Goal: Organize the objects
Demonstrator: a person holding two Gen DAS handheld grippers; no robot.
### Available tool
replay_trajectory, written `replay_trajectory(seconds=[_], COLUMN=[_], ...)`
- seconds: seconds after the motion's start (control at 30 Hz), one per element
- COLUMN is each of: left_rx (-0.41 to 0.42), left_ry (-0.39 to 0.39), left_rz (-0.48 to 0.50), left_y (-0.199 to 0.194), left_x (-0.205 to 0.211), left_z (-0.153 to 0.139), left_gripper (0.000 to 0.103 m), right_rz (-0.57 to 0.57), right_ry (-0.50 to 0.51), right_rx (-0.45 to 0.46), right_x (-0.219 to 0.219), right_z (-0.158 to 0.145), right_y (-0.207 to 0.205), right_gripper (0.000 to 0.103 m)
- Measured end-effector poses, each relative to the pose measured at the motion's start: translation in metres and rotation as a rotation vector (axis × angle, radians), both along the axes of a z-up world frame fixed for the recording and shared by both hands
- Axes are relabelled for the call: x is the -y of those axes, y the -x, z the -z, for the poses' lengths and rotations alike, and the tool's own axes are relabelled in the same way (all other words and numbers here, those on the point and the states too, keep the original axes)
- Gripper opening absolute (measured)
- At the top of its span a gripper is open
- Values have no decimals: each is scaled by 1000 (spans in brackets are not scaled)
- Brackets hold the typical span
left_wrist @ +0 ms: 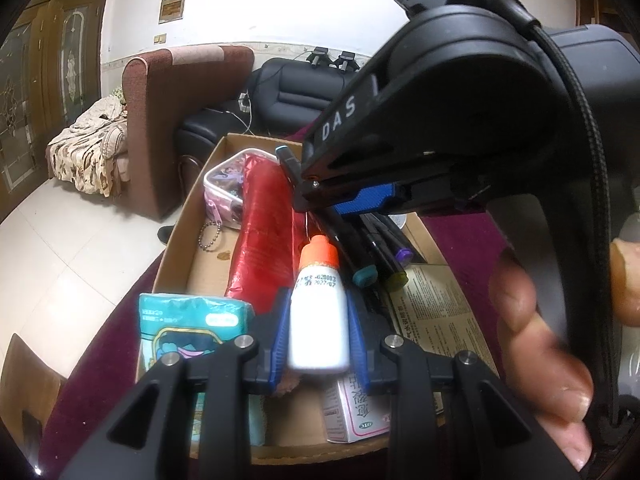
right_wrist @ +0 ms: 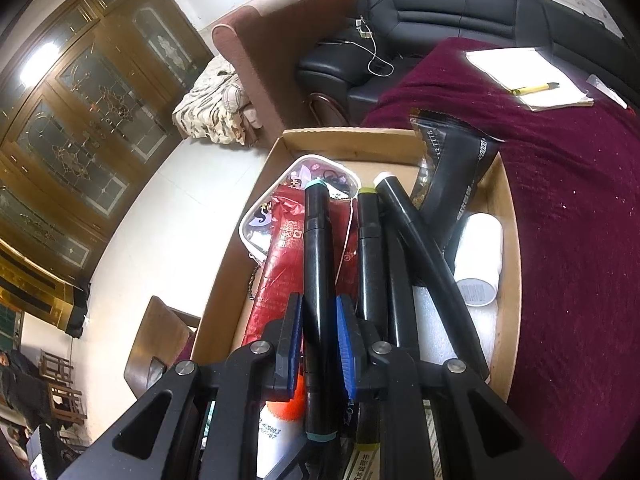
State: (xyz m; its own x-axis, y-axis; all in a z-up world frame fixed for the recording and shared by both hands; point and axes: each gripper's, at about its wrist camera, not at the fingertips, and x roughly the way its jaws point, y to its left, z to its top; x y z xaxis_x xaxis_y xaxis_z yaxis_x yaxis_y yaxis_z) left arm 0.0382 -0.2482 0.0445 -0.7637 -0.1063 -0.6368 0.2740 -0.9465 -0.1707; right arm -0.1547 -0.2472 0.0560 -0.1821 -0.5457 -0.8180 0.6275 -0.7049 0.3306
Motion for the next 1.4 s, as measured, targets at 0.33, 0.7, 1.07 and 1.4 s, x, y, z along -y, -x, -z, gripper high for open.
replay_trajectory(seconds=[0.33,0.7,1.07,1.4], left_rx=[-1,-13,-54,-96], left_ry=[4,39,62,183], left_rz=[0,-9,-1,-184], left_y=[1,-1,-11,-51], left_x=[0,-6,-16,-11], left_z=[1,-5,-14,-46], left_gripper=[26,42,81,103], right_rz=[-2,-3,47,136], right_ry=[-4,47,120,187], right_rx=[-9,-37,-117,-219], right_x=[-1,-16,-57,-147], right_z=[1,-15,-47,-58], right_y=[0,-8,-24,-76], right_gripper=[20,59,62,74])
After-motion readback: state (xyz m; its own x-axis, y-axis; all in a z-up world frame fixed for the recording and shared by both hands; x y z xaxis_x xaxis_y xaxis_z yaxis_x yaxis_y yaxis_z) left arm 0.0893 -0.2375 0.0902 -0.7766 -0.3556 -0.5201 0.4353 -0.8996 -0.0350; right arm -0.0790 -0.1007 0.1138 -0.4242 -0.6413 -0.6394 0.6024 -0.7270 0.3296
